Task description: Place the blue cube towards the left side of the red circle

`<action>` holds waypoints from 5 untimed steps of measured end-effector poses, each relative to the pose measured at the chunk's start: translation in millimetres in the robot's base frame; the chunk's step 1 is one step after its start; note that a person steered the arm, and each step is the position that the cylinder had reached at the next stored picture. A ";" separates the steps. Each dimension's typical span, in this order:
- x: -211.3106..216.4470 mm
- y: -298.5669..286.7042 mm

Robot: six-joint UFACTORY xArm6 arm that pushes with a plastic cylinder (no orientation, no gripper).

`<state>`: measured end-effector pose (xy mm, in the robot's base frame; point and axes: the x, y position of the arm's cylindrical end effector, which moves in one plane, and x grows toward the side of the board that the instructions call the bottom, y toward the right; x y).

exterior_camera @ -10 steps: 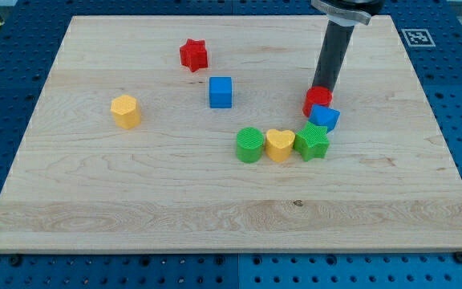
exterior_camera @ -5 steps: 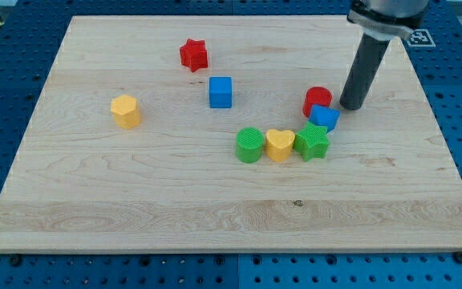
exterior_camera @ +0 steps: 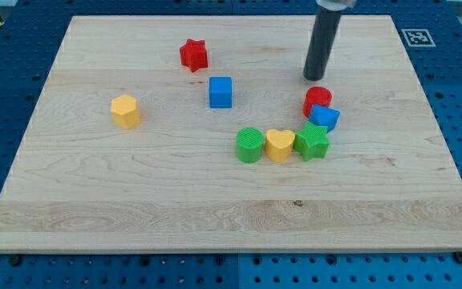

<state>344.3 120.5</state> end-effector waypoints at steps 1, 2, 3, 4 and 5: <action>-2.6 -4.0; -2.6 -4.9; -2.6 -41.0; -15.2 -110.0; -14.0 -168.6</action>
<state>330.3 -48.1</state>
